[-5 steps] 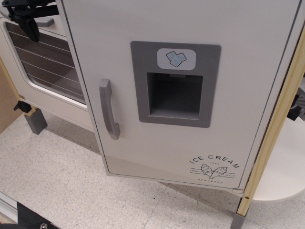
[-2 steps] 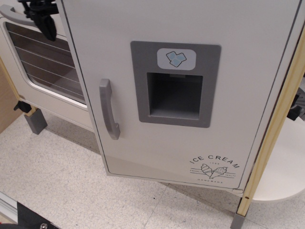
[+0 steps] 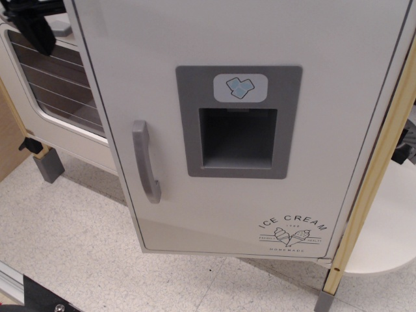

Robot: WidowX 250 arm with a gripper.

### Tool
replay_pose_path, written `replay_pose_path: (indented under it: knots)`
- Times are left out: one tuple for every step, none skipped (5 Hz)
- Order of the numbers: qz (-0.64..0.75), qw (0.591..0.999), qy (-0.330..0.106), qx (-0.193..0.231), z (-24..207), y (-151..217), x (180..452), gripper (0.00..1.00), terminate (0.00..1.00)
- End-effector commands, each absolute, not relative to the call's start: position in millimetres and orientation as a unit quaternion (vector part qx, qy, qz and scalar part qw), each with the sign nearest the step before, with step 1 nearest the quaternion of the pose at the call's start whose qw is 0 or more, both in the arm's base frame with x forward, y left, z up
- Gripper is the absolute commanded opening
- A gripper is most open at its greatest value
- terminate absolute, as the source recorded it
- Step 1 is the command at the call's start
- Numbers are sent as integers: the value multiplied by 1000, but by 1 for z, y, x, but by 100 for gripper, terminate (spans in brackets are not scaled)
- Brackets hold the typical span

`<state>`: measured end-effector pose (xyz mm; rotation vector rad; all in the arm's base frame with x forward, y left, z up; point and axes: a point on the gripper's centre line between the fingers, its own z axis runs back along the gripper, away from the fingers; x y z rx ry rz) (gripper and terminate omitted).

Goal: Open fridge

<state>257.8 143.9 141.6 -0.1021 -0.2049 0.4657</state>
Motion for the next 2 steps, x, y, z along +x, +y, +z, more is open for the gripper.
replay_pose_path:
  knots:
    - [150,980,-116,-56,166,131,219,100,0]
    - [105,987,-111,-56,165,119,201,100,100]
